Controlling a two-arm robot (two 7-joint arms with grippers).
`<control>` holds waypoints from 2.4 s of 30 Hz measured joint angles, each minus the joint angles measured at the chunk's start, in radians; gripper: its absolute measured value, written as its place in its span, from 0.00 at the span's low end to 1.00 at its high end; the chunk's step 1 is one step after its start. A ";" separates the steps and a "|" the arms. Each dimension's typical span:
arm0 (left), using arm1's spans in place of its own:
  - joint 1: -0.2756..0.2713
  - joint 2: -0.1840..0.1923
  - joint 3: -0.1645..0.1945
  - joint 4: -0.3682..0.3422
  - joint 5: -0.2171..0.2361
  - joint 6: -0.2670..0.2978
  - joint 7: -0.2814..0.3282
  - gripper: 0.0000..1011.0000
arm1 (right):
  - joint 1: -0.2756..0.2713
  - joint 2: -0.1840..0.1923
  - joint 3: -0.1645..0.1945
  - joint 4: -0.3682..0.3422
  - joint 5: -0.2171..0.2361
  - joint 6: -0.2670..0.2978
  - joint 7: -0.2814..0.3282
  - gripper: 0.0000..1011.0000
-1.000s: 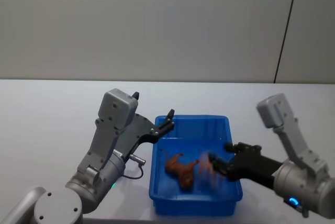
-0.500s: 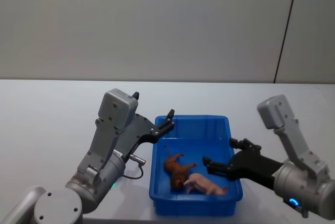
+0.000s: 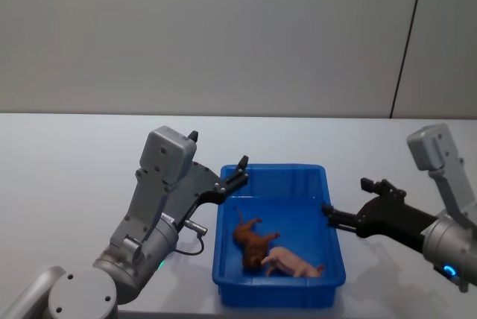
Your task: Pick up the two dolls from the table and place them into the box.
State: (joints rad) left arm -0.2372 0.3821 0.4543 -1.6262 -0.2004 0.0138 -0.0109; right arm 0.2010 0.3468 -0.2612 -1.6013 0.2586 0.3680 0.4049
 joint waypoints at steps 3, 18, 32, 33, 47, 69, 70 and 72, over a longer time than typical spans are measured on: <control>0.001 0.000 0.000 0.000 0.000 0.000 0.000 0.99 | 0.006 0.006 0.007 0.014 0.000 -0.015 0.004 0.99; 0.051 0.037 -0.010 -0.073 -0.037 0.096 0.043 0.99 | 0.019 0.021 0.024 0.049 -0.001 -0.052 0.013 0.99; 0.160 0.129 -0.042 -0.128 -0.153 0.117 0.090 0.99 | 0.022 0.025 0.029 0.060 -0.002 -0.063 0.015 0.99; 0.168 0.138 -0.046 -0.127 -0.168 0.110 0.090 0.99 | 0.023 0.025 0.029 0.060 -0.002 -0.064 0.015 0.99; 0.184 0.176 -0.081 -0.035 -0.247 0.068 -0.009 0.99 | 0.024 0.027 0.030 0.063 -0.002 -0.067 0.017 0.99; 0.019 0.126 -0.114 0.288 -0.238 0.034 -0.302 0.99 | 0.024 0.027 0.031 0.064 -0.002 -0.068 0.016 0.99; 0.008 0.122 -0.114 0.307 -0.232 0.034 -0.320 0.99 | 0.024 0.027 0.031 0.064 -0.002 -0.068 0.016 0.99; 0.002 0.119 -0.114 0.316 -0.231 0.034 -0.325 0.99 | 0.024 0.027 0.031 0.064 -0.002 -0.068 0.016 0.99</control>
State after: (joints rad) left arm -0.2354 0.5015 0.3398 -1.3098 -0.4310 0.0474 -0.3355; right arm 0.2252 0.3739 -0.2302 -1.5373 0.2565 0.2995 0.4214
